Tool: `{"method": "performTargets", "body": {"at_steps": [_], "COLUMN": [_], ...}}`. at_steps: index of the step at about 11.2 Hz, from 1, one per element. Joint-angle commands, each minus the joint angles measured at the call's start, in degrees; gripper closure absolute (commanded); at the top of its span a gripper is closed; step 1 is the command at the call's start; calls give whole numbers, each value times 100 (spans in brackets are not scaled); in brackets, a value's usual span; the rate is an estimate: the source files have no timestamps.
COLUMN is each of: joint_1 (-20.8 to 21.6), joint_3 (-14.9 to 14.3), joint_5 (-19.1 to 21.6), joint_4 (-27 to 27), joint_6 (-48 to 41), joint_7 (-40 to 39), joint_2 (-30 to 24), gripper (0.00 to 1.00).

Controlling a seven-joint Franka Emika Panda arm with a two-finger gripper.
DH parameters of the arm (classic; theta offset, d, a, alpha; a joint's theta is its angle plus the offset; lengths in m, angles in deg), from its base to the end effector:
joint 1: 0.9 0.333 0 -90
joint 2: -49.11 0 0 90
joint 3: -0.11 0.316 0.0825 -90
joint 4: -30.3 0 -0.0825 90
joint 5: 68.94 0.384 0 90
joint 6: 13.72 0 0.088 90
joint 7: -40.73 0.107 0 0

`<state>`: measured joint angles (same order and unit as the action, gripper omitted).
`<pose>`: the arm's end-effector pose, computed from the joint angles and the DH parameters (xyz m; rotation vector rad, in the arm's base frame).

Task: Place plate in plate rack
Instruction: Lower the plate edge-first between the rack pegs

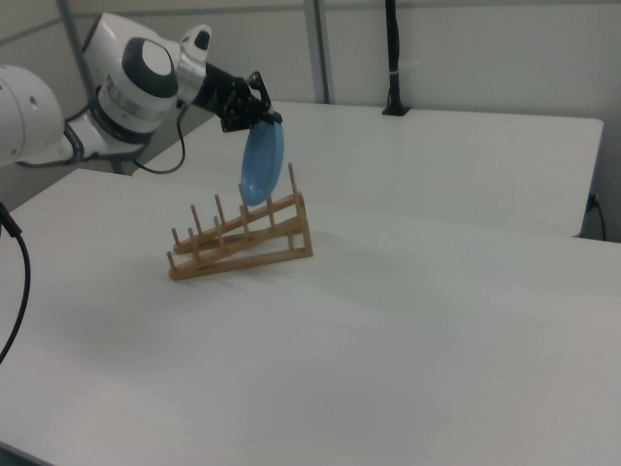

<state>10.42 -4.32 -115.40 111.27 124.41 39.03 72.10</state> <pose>0.7190 0.0934 0.5426 2.2256 0.7157 0.7400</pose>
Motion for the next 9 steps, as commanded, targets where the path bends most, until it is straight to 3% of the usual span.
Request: {"method": "performTargets", "body": {"at_steps": [1,3,4,6,7,9], "joint_1": [81,169,178,196,204,213], "joint_3": [-85,-76,-76,-76,-76,-32], "joint_5": [-636,-628,-628,-619,-628,-576], "joint_4": [-11,15,15,15,15,15], "joint_6": [-58,-76,-102,-111,-111,-111], "joint_7": [468,486,486,678,993,1224], "joint_2": [92,101,92,118,162,171], "gripper": [98,97,88,36,0,0]}}
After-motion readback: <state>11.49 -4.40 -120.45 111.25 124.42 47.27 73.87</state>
